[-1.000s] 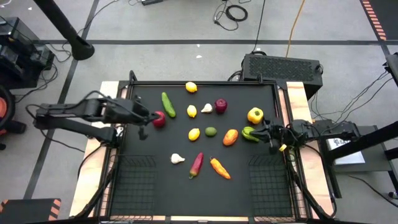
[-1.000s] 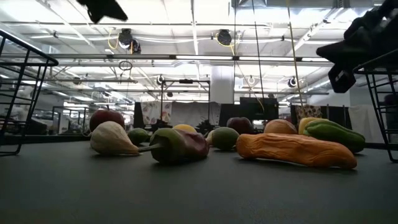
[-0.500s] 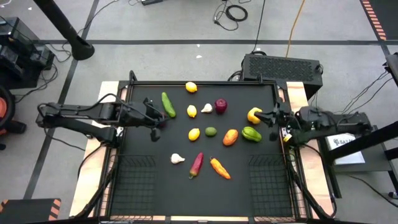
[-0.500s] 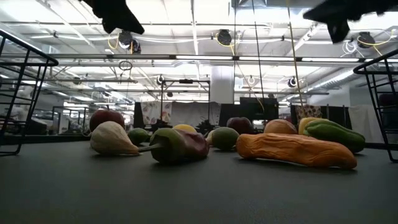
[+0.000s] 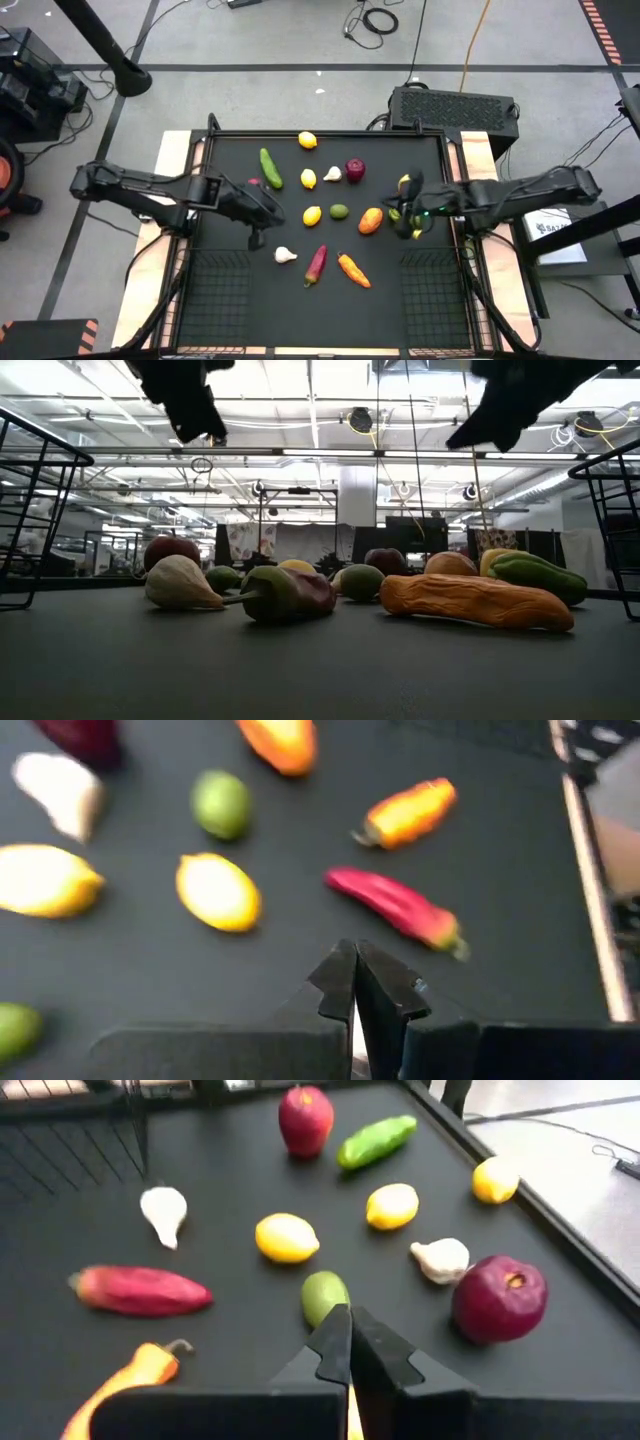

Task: Sort produce into baskets
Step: Put the bottom garlic into the bottom left basket, then put the right apple into the bottom right basket

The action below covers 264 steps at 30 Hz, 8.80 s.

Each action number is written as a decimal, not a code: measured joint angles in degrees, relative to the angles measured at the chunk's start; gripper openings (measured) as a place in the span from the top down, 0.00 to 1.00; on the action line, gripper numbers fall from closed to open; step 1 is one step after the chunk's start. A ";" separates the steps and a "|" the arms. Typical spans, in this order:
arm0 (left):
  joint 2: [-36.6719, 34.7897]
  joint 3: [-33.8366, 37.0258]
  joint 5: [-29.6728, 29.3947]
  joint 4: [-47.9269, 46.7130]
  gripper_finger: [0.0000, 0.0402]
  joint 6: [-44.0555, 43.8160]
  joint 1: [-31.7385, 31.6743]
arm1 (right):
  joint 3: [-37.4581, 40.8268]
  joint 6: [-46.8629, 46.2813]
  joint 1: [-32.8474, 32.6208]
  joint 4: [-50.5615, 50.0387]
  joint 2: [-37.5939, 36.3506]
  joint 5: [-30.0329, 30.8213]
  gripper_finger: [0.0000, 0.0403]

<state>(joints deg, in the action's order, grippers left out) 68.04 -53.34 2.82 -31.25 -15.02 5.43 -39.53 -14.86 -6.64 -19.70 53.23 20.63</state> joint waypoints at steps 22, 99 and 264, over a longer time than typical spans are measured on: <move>18.29 -0.61 -0.53 3.98 0.41 2.31 3.74 | 0.00 4.09 0.62 8.25 6.83 0.04 1.00; 35.99 -27.69 -2.64 -38.20 0.46 7.61 6.98 | 0.00 6.13 0.60 7.42 6.80 0.04 1.00; 10.86 -10.21 -39.05 -1.88 0.22 24.49 -2.81 | -29.49 18.96 34.08 -11.92 45.21 -14.76 0.89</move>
<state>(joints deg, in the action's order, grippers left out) 78.89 -63.55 -36.23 -33.12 9.47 2.61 -69.01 4.10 27.44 -31.62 98.43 5.87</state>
